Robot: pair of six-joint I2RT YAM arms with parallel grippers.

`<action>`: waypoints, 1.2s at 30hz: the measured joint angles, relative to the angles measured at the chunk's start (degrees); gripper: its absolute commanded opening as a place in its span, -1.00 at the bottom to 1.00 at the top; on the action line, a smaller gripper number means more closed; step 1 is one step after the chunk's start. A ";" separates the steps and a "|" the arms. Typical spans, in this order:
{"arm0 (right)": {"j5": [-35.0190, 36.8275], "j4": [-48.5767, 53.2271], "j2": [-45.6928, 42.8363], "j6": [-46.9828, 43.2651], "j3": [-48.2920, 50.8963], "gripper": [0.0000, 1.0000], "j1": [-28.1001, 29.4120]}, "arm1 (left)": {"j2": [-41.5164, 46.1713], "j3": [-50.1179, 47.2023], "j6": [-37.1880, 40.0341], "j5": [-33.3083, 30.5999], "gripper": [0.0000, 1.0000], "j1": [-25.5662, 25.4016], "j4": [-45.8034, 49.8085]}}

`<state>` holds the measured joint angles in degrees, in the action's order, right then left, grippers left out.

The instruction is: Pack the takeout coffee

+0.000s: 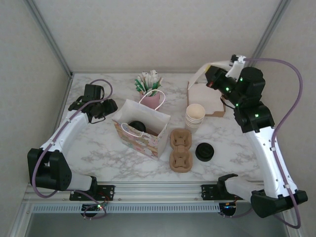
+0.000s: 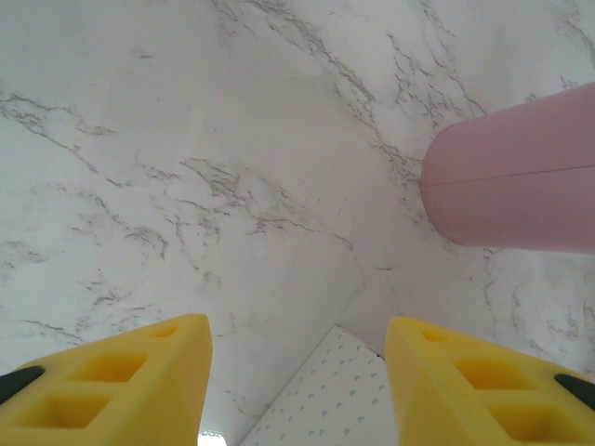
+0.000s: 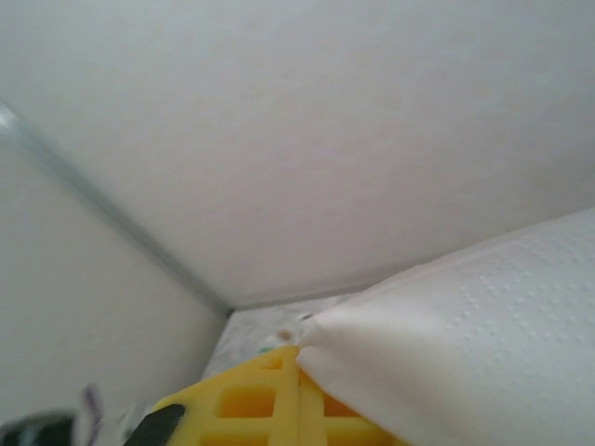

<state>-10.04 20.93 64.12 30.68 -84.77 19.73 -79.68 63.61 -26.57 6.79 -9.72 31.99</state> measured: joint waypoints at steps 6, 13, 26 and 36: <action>-1.84 3.17 1.05 -6.49 -6.27 -1.00 15.52 | 0.81 -0.35 0.00 0.02 0.04 -0.35 -0.11; -3.45 6.34 3.04 -14.45 -13.00 -1.00 28.30 | 2.16 -0.79 0.00 0.11 0.05 -0.70 -0.22; -4.50 16.48 10.05 -21.70 -16.76 -1.00 34.84 | 2.58 -0.85 0.00 0.11 0.04 -0.70 -0.22; -0.26 24.57 15.93 -26.08 -22.14 -1.00 35.32 | 2.58 -0.85 0.00 0.11 0.04 -0.70 -0.22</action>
<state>-10.31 45.50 80.05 4.60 -106.91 55.05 -77.10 62.76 -26.57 6.90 -10.41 31.77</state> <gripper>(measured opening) 0.050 0.522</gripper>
